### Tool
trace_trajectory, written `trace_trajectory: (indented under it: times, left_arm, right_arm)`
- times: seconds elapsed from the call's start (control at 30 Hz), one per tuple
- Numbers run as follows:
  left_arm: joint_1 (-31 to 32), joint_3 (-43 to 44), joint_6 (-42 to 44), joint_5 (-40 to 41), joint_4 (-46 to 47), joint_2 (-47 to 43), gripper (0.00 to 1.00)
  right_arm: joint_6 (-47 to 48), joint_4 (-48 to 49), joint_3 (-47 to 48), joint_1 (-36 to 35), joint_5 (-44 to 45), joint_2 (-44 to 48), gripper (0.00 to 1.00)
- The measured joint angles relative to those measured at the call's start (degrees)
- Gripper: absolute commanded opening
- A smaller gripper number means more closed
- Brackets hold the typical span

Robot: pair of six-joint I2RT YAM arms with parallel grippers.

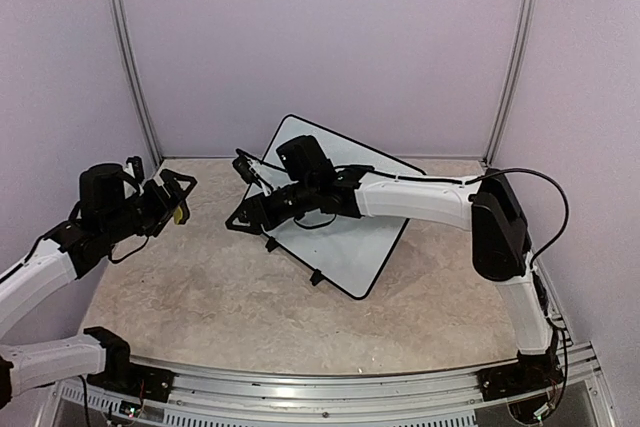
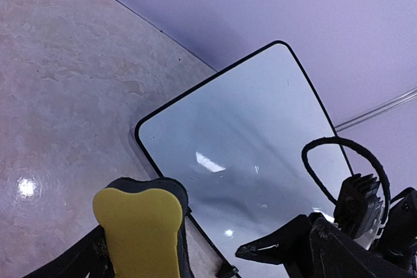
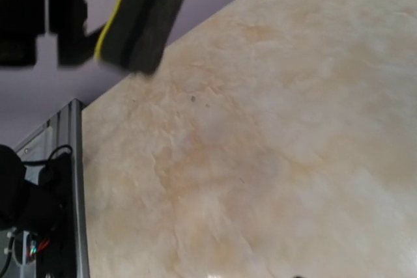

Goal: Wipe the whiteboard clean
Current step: Pick up the whiteboard eraser.

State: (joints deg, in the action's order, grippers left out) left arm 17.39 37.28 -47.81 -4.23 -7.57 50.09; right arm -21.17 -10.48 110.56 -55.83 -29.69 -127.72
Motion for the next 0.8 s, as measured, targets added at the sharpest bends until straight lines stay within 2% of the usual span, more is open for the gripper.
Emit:
trace_trajectory:
  times: [0.13,0.37,0.8]
  left_arm:
    - [3.3,-2.4,-3.6,-0.4,2.3,-2.4,0.99]
    - [7.2,-7.0,-8.0,-0.9,7.9,-6.5,0.99]
    - [8.9,-9.0,-10.2,-0.5,13.2,-8.9,0.99]
  right_arm:
    - [-0.9,3.3,3.4,-1.9,-0.9,-4.3,0.47]
    - [-1.7,7.4,7.0,-3.8,-2.8,-4.8,0.47]
    - [-0.5,9.5,9.6,-5.3,-1.9,-6.0,0.46]
